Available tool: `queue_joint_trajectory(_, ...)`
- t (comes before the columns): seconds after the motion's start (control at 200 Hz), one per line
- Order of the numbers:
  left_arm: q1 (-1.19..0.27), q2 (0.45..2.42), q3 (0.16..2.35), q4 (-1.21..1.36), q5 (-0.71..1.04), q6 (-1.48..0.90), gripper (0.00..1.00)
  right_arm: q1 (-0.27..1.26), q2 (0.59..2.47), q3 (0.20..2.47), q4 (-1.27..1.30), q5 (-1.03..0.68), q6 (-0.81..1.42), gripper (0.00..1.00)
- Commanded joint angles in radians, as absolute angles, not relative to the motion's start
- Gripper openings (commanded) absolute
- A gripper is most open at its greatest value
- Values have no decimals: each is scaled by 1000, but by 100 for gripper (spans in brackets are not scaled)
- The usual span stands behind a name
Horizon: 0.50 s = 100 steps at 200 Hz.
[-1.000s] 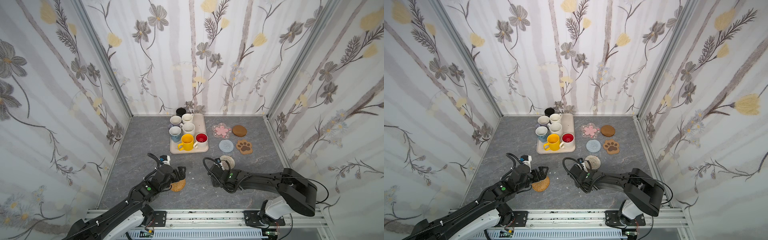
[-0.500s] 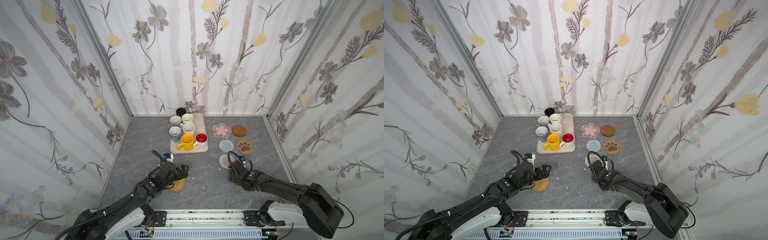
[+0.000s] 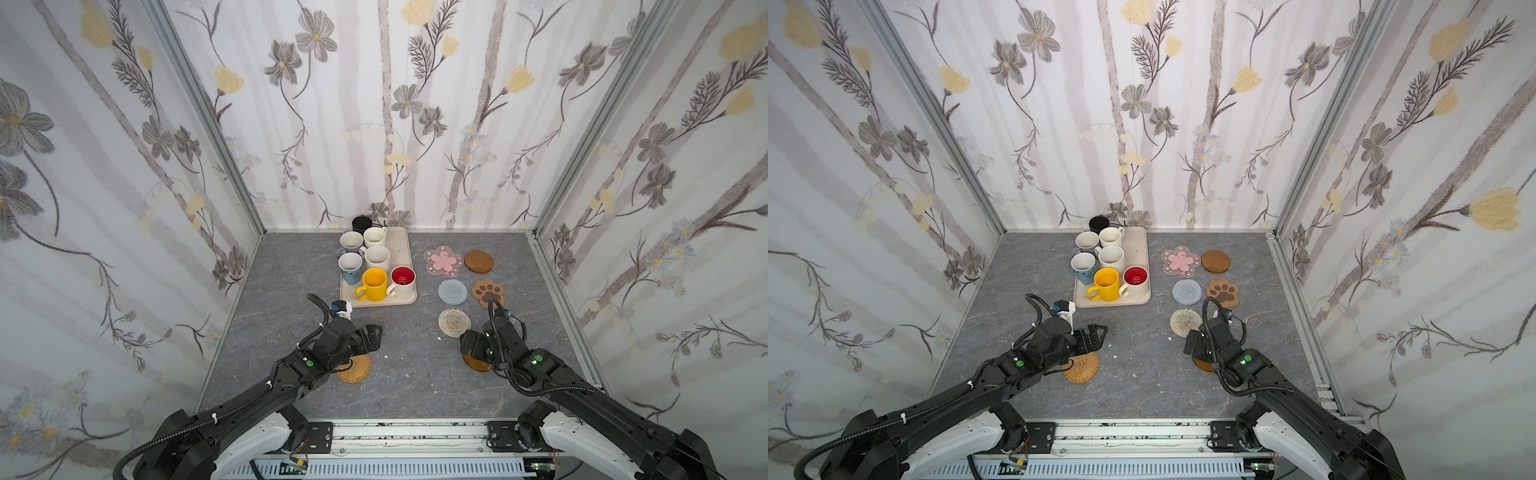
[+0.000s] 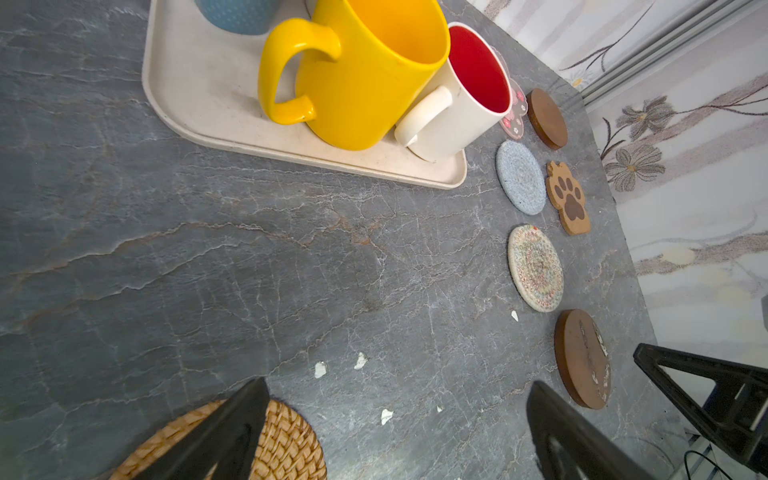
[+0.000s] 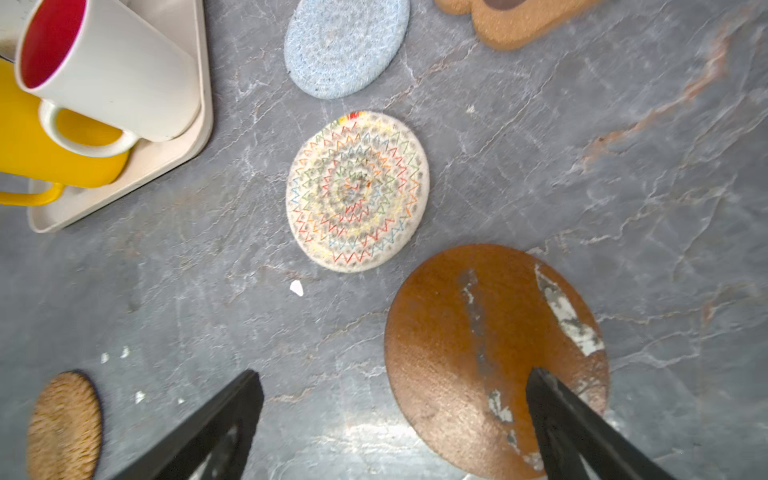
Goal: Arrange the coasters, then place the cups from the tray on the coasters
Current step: 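Slide the dark brown coaster beside the zigzag coaster with the right gripper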
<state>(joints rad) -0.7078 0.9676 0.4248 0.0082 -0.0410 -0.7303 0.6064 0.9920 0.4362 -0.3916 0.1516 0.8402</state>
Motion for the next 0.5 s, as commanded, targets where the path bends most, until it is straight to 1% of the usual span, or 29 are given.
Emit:
queue_joint_trajectory(0.0, -707, 977, 439, 44, -38, -711, 100, 605, 947, 401, -339, 14, 956, 100)
queue_joint_trajectory(0.2, -708, 998, 439, 58, -24, -709, 100, 605, 876, 308, -225, -145, 1068, 100)
queue_joint_trajectory(0.405, -707, 1000, 428, 67, -22, -713, 100, 615, 864, 285, -215, -186, 1077, 100)
queue_joint_trajectory(0.495, -707, 1003, 425, 70, -23, -715, 100, 624, 886, 267, -184, -201, 1079, 99)
